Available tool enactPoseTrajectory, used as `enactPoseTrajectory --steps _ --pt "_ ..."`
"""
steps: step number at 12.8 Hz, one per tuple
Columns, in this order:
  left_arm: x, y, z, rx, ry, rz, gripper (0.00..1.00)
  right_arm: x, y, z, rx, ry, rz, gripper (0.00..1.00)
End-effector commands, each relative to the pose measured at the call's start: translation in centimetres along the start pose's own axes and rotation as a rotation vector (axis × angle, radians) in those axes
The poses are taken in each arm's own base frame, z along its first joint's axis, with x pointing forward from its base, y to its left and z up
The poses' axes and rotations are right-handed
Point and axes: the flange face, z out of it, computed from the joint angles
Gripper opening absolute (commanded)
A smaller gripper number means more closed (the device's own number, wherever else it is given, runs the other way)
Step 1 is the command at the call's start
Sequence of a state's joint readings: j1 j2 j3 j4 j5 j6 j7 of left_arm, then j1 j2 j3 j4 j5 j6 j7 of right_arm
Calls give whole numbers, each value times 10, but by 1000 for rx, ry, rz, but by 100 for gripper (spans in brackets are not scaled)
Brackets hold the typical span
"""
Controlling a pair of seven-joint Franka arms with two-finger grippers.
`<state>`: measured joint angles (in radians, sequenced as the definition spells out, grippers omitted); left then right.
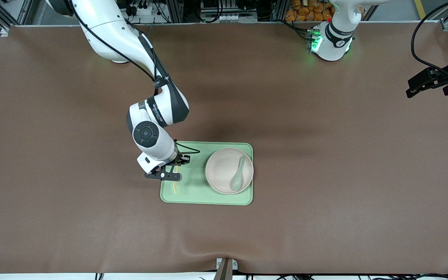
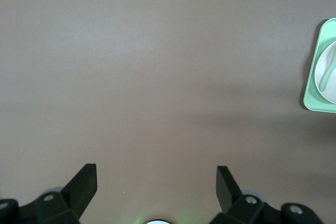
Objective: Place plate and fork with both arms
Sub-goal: 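Lift the fork with the right gripper and lower it beside the plate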
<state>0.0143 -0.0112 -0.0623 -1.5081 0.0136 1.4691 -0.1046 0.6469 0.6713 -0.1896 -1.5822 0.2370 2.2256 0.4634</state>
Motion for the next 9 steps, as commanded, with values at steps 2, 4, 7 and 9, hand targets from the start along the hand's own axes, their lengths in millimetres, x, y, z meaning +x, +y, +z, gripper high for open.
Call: enactPoseTrajectory --steps 2,4,7,9 --pt "-5 -2 -3 -2 5 17 100 -4 -2 19 57 -25 70 0" --pt "-4 -2 -2 -1 2 17 100 -7 -6 29 49 -28 59 0" --pt "-3 -3 2 0 -5 15 100 -10 -11 43 46 -14 50 0" --pt "-2 -3 2 -1 -5 14 100 -9 -10 45 44 -14 52 0"
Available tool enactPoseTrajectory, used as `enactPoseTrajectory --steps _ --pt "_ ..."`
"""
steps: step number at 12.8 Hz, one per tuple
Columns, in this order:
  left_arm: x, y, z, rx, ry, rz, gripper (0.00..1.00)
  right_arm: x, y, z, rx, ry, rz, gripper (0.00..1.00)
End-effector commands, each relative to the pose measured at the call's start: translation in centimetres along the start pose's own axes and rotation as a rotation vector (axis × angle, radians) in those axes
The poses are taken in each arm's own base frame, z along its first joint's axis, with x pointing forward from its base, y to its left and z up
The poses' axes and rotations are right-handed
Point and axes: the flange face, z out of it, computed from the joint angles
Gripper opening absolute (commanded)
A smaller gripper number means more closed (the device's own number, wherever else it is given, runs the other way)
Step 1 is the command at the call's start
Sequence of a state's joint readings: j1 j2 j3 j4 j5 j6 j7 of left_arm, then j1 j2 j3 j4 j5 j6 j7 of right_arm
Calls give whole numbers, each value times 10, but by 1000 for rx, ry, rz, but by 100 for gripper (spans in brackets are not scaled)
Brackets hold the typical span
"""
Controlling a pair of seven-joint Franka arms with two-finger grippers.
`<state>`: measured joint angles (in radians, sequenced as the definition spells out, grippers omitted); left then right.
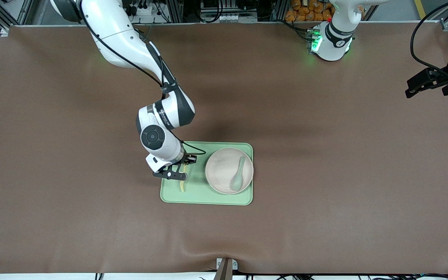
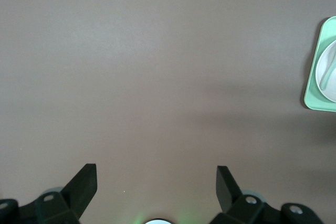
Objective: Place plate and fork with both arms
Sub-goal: 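Lift the fork with the right gripper and lower it beside the plate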
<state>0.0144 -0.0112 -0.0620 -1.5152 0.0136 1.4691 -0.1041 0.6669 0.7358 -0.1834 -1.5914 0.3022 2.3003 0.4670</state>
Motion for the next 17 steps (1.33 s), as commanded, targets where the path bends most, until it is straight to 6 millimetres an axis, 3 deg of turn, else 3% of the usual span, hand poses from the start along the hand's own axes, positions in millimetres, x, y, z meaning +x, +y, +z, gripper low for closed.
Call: enactPoseTrajectory --steps 1,3,4,5,6,7,14,17 --pt "-2 -2 -2 0 6 16 100 0 1 3 14 -2 26 0" --pt "-1 -1 -1 -3 5 17 100 -3 1 6 9 -9 23 0" --pt "-1 -2 -1 -2 6 17 100 -3 1 9 5 -16 23 13" --pt "-1 -2 -1 -1 4 17 100 -4 2 10 2 -19 24 47" --pt "-1 -2 -1 -2 6 17 100 -4 3 11 1 -19 26 90" --pt "-1 -2 0 -1 3 15 100 -4 3 11 2 -18 27 100" --pt "-2 1 1 -5 -2 17 100 6 13 2 7 -11 29 100" --pt "-2 2 1 -5 -4 20 100 13 18 -15 16 1 36 100"
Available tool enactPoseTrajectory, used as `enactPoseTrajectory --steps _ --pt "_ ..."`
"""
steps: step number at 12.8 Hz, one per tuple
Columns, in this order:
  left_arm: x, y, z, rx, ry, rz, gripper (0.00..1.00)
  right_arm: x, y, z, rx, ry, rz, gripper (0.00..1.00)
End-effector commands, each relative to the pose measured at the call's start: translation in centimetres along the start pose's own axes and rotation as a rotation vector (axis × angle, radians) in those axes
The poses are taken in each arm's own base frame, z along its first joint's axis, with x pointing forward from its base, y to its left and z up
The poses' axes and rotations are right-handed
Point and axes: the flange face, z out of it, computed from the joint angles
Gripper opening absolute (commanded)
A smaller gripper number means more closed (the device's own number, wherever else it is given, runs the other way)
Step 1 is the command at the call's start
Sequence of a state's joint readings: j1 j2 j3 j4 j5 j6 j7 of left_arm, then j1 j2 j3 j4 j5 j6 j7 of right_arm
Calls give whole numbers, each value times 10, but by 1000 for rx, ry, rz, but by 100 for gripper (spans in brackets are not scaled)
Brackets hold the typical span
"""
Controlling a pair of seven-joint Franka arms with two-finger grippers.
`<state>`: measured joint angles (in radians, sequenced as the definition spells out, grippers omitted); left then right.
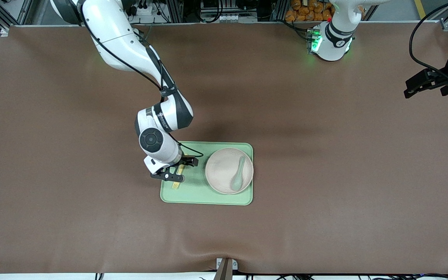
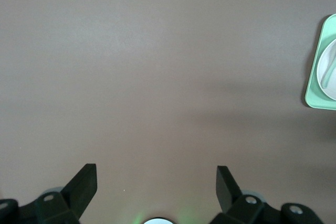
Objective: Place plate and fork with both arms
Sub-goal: 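Lift the fork with the right gripper and lower it beside the plate, then open the right gripper and withdraw it from the tray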
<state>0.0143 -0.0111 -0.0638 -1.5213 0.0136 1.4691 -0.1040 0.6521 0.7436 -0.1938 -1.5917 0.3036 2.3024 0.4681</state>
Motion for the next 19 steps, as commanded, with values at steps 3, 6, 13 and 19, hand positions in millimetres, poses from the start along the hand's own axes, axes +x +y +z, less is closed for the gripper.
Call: enactPoseTrajectory --steps 3,6,13,19 --pt "-3 2 -3 -6 5 21 100 15 35 -75 23 -74 23 100" --pt "-3 2 -2 -6 4 21 100 36 105 -148 45 -125 -37 100" --pt "-4 3 -4 -4 5 23 100 44 291 -299 55 -110 -89 100" --pt "-4 3 -5 -4 7 23 100 -21 291 -401 -26 -80 -106 100"
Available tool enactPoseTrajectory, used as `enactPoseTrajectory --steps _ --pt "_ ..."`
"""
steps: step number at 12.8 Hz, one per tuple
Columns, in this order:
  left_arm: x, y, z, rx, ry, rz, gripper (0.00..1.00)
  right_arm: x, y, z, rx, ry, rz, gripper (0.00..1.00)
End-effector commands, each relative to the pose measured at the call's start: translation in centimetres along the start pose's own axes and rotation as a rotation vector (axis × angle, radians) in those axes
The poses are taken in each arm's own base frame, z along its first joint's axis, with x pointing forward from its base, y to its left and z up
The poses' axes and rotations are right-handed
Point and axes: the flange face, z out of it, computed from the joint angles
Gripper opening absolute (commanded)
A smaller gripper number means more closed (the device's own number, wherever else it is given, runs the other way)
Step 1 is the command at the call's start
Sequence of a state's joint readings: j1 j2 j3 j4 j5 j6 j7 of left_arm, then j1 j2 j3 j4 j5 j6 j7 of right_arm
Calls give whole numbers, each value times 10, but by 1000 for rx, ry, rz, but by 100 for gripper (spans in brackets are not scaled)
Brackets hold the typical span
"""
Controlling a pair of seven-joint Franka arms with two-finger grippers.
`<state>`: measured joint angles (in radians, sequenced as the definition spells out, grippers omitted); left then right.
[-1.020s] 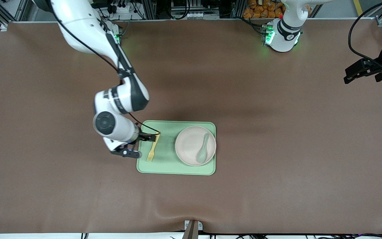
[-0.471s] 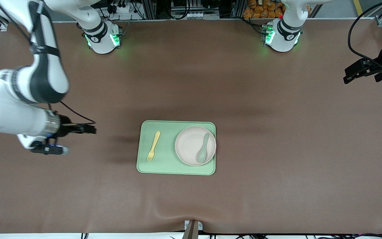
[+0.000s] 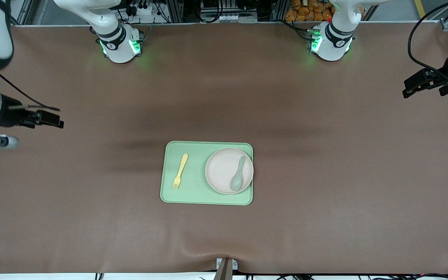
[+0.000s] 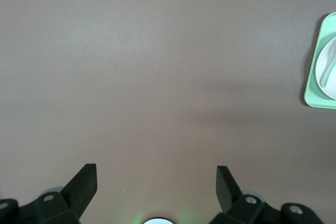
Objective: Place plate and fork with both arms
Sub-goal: 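Open the right gripper and withdraw it from the tray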
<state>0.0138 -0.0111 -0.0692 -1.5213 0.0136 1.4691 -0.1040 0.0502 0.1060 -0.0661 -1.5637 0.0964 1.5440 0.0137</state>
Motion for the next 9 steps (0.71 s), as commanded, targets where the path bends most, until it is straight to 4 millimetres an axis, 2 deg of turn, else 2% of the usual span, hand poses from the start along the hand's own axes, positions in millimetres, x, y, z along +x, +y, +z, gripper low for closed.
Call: enactPoseTrajectory --steps 1,4,6,9 --pt "-5 0 -5 -6 7 17 100 -24 -13 -16 -29 -18 44 100" --pt "-5 0 -6 -4 10 18 100 -34 -10 -38 -51 -32 42 100" --pt "-6 0 -8 -4 12 18 100 -42 -9 -59 -70 -20 41 100" --pt "-7 0 -9 -4 12 18 100 -47 -13 -67 -80 -3 44 100"
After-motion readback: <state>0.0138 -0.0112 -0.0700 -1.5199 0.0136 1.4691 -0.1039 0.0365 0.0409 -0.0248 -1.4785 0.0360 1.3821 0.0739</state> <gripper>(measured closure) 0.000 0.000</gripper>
